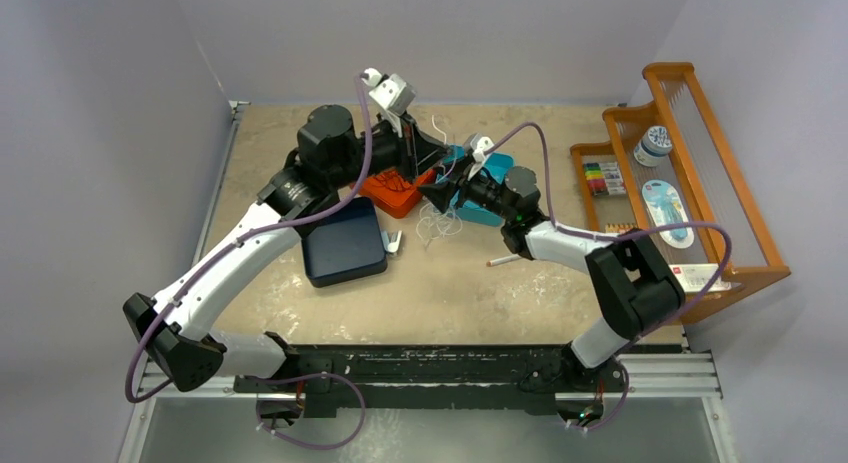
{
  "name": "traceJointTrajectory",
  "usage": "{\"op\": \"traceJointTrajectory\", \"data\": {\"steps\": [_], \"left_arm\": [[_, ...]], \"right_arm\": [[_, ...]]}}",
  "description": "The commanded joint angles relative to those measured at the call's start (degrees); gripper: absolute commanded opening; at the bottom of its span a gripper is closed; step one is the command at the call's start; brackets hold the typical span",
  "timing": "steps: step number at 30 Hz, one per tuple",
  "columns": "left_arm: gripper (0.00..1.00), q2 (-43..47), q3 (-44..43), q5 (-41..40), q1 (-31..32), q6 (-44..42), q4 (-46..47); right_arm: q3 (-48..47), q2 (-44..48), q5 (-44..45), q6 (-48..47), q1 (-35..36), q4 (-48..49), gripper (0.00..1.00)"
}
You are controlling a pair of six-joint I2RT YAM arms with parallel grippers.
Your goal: Untangle the cables
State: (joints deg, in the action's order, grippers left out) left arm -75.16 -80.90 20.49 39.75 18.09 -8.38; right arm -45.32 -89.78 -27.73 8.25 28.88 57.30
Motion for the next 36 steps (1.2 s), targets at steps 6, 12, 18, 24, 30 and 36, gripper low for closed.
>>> {"op": "traceJointTrajectory", "data": {"steps": [6,12,18,24,30,36], "left_arm": [[0.00,-0.16,-12.53,0.54,0.24,1.20,-1.85],[0.00,-0.46,-16.77,-4.38,0.19,-0.18,-4.48],[0.00,-1.80,-20.91,-6.37,0.23,-0.82,-5.91],[0.00,-2.53,-24.28,-8.24,0.24,-1.75,-6.75],[0.00,-4.64,-30.20,-10.86,0.24,-3.88,-9.95],[0.00,-7.83,-38.22,-15.93,0.23,-6.62,-14.32]], "right_arm": [[2.71,-3.13,-3.92,8.79,0.97,9.21,0.44],[8.10,-0.55,-0.12,10.74,1.56,3.49,0.26],[14.32,-0.49,3.66,13.17,2.27,-0.14,0.28],[18.33,0.14,7.92,15.83,2.57,-2.99,0.34],[19.98,1.62,11.24,16.77,2.62,-6.85,0.34],[22.39,3.16,12.23,17.60,2.60,-6.53,0.43]]}}
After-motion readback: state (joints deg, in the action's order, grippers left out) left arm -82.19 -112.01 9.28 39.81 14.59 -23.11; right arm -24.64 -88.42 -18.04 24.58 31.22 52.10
